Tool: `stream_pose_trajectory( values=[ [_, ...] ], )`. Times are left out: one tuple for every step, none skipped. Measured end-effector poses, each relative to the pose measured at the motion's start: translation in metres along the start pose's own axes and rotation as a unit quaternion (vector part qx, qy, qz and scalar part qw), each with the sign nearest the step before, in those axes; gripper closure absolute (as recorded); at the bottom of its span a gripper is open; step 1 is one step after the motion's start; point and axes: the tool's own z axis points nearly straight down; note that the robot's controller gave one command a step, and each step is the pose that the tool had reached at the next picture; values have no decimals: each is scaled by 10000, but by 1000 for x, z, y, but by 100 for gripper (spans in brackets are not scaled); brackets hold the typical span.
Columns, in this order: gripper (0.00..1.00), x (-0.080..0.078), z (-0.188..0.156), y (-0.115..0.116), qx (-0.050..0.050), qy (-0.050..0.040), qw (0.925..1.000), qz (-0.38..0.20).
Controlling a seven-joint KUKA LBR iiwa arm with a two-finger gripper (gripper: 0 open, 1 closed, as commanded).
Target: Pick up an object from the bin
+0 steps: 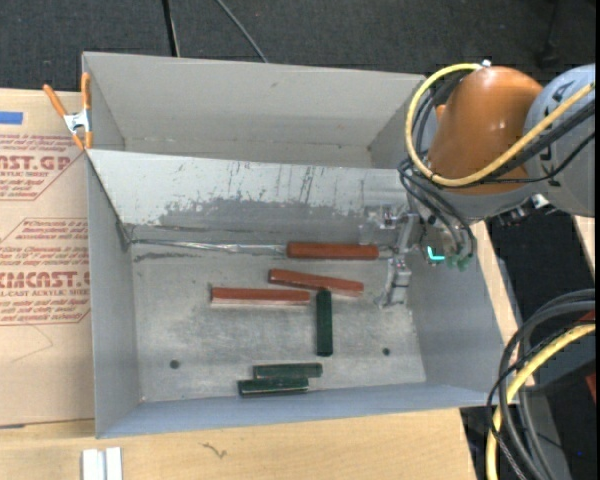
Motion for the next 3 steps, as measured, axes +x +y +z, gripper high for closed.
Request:
stream_pose_trajectory(
  values=[
    [0, 5, 120, 10, -7, 0, 9961, 881],
    [0, -6, 84, 0, 4, -48, 9981, 608],
    [0, 4, 67, 12, -7, -35, 9882, 1529]
  ],
)
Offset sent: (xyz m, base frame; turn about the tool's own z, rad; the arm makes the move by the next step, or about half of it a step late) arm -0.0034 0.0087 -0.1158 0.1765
